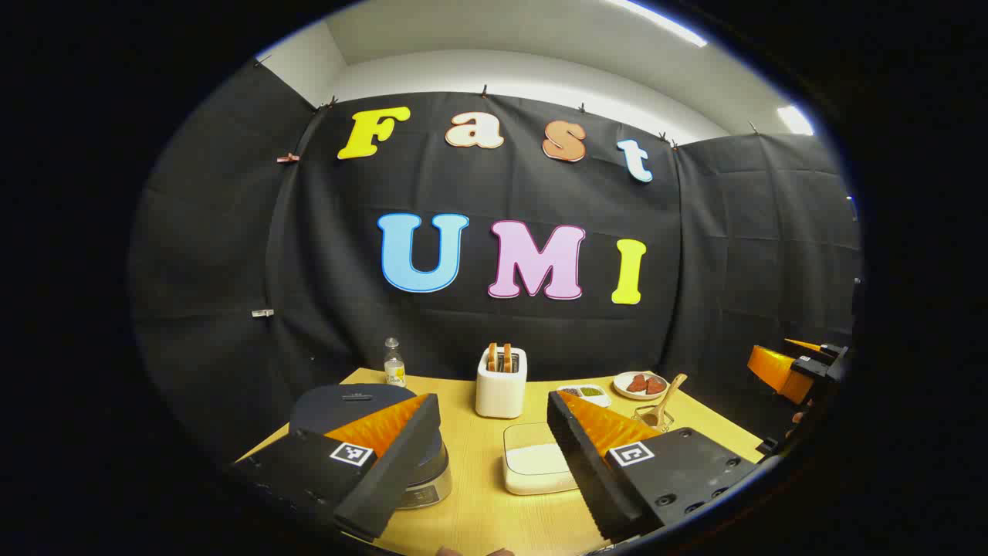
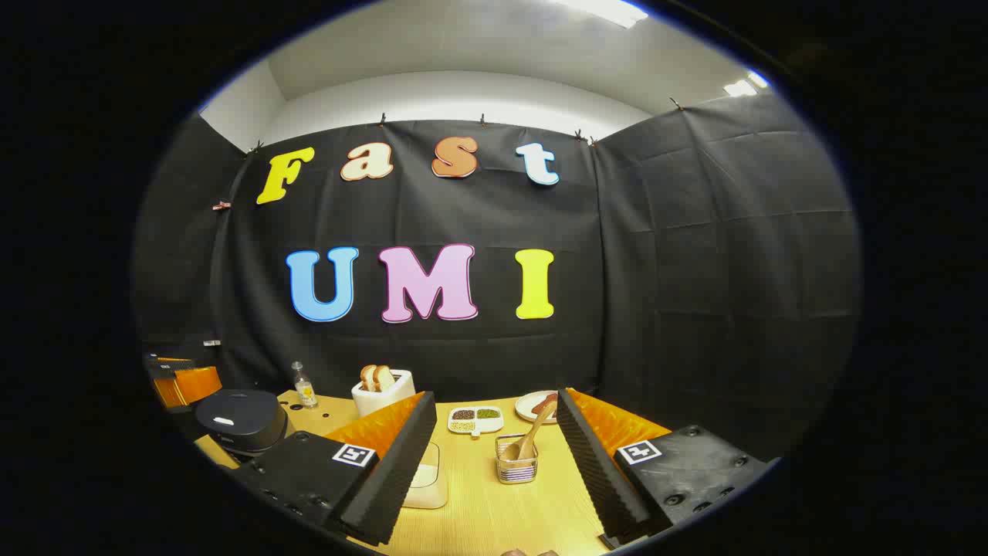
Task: Close the left gripper, press the button to open the rice cooker; take a wooden spoon from the chopstick holder with the right hand, scoop a spoonful of rice and pour it into the rice cooker, then put the wooden spoon back into the chopstick holder.
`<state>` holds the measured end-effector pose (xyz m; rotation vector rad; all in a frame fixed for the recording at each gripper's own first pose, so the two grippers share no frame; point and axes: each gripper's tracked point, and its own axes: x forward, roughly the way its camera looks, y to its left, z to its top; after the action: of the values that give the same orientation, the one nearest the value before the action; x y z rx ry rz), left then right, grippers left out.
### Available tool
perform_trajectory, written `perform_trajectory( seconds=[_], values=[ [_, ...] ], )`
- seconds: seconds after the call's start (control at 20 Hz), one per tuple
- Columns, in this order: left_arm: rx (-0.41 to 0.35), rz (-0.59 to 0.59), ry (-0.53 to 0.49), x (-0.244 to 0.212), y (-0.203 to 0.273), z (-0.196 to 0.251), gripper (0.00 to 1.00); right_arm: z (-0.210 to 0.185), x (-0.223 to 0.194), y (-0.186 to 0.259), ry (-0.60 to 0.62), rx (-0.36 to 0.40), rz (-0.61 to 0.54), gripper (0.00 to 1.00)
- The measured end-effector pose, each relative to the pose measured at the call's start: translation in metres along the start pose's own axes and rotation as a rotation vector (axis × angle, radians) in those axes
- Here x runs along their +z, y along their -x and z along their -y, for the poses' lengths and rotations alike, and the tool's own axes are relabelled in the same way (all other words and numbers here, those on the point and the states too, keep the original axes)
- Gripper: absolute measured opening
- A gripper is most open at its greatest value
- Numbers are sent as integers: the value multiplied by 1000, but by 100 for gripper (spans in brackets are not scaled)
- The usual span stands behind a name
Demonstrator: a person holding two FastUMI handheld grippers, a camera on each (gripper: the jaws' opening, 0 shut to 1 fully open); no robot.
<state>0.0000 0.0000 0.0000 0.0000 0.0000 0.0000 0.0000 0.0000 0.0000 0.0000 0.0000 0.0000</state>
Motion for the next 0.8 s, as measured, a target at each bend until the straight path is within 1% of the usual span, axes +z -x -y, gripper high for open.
perform_trajectory(
  seconds=[0.4,0.8],
  values=[
    [17,-13,-14,-8,3,-11,95,-10,-8,0,-8,18,-17,98],
    [19,-31,-19,-15,4,-11,95,-10,-16,-5,-30,10,-43,98]
  ],
)
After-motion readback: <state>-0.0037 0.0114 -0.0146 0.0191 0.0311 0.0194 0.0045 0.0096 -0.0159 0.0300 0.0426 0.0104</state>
